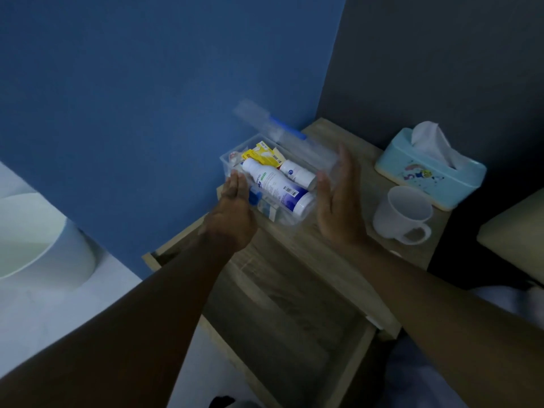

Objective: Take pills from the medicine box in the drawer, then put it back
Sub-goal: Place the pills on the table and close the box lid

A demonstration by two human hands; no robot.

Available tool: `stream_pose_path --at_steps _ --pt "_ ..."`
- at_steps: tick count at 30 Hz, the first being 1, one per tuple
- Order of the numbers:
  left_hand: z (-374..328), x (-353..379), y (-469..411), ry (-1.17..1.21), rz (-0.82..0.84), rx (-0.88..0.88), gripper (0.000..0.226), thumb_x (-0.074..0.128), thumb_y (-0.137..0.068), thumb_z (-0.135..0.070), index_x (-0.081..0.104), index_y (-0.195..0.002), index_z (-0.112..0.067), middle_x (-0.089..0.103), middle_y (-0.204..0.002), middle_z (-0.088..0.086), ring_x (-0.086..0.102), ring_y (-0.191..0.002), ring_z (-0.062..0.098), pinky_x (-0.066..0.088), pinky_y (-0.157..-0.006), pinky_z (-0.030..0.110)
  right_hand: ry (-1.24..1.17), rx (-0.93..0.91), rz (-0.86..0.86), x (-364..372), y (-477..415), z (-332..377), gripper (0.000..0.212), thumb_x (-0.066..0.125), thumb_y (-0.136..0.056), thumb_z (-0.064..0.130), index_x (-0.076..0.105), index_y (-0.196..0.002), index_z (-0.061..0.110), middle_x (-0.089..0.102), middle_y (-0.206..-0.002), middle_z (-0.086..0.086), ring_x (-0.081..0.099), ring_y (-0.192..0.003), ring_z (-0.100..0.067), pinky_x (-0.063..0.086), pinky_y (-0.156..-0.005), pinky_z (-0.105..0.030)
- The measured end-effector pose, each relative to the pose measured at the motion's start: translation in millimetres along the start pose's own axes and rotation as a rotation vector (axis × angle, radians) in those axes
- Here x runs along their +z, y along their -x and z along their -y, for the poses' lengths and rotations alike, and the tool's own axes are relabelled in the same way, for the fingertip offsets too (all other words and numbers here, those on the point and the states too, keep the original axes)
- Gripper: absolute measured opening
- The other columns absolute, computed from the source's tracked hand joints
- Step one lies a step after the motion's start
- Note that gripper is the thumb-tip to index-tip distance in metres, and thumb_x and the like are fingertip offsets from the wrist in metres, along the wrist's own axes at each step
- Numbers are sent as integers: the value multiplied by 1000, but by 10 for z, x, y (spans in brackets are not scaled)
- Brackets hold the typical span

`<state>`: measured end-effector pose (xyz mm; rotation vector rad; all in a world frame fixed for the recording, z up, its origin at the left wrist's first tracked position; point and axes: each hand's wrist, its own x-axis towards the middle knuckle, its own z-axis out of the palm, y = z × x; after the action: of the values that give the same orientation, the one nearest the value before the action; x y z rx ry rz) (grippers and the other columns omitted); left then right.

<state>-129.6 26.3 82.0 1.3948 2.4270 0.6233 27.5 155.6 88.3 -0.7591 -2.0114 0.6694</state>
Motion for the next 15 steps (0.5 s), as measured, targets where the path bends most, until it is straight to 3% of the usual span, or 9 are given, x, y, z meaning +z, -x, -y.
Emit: stream_pose_path --at_steps 4,8,11,15 --pt "65 74 71 19 4 -100 70 42 -94 -14 5 -153 -2 6 -162 14 7 -150 26 15 -120 36 15 -106 106 7 206 10 60 50 -99 30 25 -151 13 32 -151 -10 38 -138 -10 37 -105 -13" --pt "106 105 77 96 -70 -181 58 50 -91 -22 34 -146 -9 51 -141 17 50 -127 34 42 -100 41 251 -137 237 4 321 25 63 53 -92 31 32 -148 11 32 -153 -12 32 -144 -24 44 -106 -43" --pt "79 113 45 159 -136 -200 52 52 -89 -25 45 -140 -12 63 -126 16 58 -114 33 47 -91 37 420 -150 249 30 287 100 66 50 -93 44 34 -148 10 37 -152 -11 34 -142 -24 41 -107 -45" --pt "13 129 -22 261 -150 -228 52 60 -88 -35 50 -136 -18 62 -125 8 58 -110 27 46 -88 35 521 -182 313 94 160 148 59 43 -100 42 37 -149 11 38 -156 -9 30 -147 -22 33 -116 -45"
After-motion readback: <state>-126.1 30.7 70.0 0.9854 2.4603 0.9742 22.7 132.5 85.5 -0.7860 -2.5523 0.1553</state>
